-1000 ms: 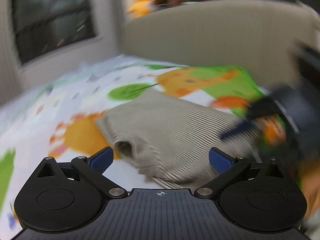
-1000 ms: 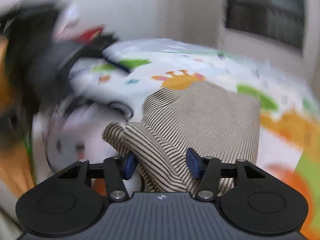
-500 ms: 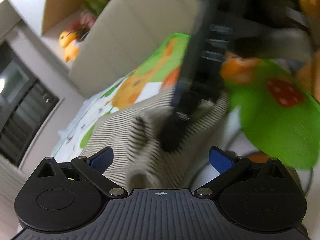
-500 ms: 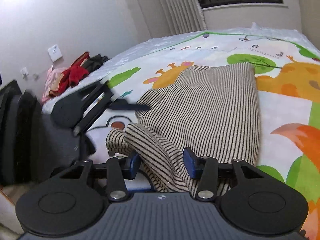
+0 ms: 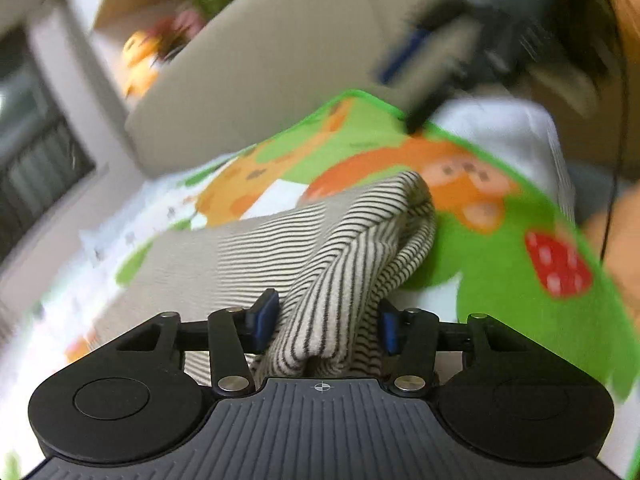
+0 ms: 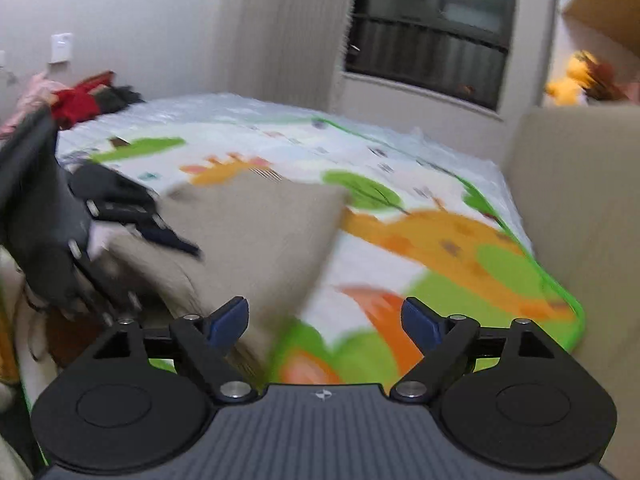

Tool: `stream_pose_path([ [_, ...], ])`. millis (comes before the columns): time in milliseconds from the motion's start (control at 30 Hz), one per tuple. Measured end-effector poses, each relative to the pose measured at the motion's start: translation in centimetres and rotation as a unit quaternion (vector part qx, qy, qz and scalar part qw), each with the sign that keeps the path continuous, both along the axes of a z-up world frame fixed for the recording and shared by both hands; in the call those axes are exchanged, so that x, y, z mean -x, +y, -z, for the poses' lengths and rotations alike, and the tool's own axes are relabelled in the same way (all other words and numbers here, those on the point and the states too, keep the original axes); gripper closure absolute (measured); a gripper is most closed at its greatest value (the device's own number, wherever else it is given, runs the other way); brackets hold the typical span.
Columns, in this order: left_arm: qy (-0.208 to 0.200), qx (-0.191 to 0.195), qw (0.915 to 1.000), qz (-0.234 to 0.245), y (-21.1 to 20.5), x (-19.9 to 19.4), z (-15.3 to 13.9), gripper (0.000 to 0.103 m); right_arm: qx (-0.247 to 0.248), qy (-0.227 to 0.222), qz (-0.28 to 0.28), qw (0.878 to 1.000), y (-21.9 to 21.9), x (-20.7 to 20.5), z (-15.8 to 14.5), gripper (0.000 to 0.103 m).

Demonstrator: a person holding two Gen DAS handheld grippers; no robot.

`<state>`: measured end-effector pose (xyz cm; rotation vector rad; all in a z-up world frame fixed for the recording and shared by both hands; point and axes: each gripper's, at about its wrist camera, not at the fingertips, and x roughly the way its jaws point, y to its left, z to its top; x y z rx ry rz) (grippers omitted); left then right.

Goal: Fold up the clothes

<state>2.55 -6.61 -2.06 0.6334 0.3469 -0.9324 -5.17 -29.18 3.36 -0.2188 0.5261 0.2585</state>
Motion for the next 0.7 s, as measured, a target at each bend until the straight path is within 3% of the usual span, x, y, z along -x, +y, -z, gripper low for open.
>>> stream_pose_path([
  [200,0.082,0.084,0.9914,-0.058,2.0,-2.7,-2.4,0.05,-0.005,0.025,0.024,0.999,-1.1,0.0,2.3,0.018],
  [333,0.088,0.105,0.9873,-0.081,2.9,-3.9,-3.2,0.049,0.003,0.027,0.007,1.0,-0.1,-0.1,3.1,0.018],
  [700,0.111,0.136,0.9778,-0.114,4.5,-5.5,-3.6,0.047,0.062,-0.071,-0.061,0.994,5.9,-1.7,2.6,0.018],
])
